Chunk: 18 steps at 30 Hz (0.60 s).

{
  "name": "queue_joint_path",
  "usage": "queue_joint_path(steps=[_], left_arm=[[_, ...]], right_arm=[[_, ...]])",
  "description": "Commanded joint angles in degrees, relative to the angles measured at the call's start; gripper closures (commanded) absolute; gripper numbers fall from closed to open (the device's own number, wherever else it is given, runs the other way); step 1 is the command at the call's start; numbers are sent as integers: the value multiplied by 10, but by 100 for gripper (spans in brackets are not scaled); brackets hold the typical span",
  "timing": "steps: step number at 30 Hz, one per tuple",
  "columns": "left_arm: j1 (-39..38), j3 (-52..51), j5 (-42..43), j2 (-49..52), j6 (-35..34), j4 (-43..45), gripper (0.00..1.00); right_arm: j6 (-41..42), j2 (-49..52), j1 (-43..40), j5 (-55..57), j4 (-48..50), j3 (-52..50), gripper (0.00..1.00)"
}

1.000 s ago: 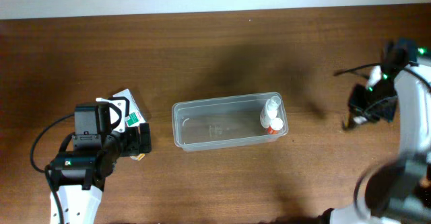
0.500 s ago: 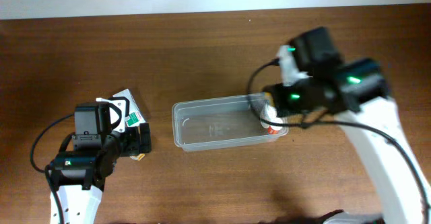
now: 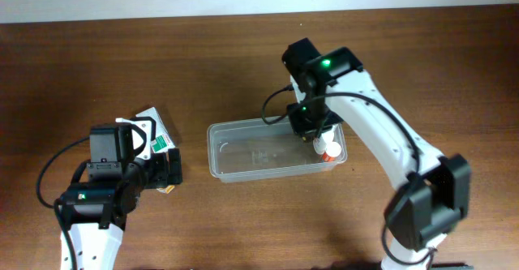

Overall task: Pack container
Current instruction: 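Lower the dark bottle into the container and open the right gripper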

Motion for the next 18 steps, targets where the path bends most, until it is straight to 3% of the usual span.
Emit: queue_joint_path(steps=[1, 8, 10, 15, 18], left_arm=[[-2, 11, 0, 1, 11, 0, 1], [-2, 11, 0, 1, 11, -1, 0], [-2, 11, 0, 1, 11, -1, 1], [-2, 11, 0, 1, 11, -1, 1], [-2, 11, 0, 1, 11, -2, 1]], right_arm=[[9, 24, 2, 18, 18, 2, 87], [7, 44, 2, 22, 30, -1, 87], [7, 44, 2, 28, 29, -3, 73], [6, 44, 2, 34, 25, -3, 64], [6, 41, 3, 33, 23, -2, 64]])
